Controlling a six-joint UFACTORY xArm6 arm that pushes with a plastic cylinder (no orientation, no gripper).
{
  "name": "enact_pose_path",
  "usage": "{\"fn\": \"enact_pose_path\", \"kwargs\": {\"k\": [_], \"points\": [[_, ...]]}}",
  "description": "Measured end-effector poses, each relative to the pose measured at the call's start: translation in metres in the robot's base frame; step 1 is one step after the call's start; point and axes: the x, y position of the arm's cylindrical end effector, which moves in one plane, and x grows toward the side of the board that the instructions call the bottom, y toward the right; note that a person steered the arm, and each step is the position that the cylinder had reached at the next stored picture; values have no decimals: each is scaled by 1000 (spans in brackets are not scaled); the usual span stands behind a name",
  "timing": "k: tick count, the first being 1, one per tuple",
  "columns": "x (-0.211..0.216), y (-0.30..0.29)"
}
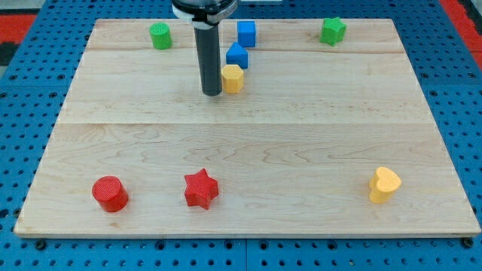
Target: Move red star below yellow hexagon
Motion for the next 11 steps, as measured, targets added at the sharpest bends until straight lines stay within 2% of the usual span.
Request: {"fn": "enact_pose_path", "kwargs": {"k": [1, 2, 3, 4, 5, 6, 8, 9, 10, 11], "points": [[75, 82], [163, 106], [230, 46], [202, 8], [147, -16], [125, -42], [152, -83], [126, -123], [85, -88], [75, -38]]}}
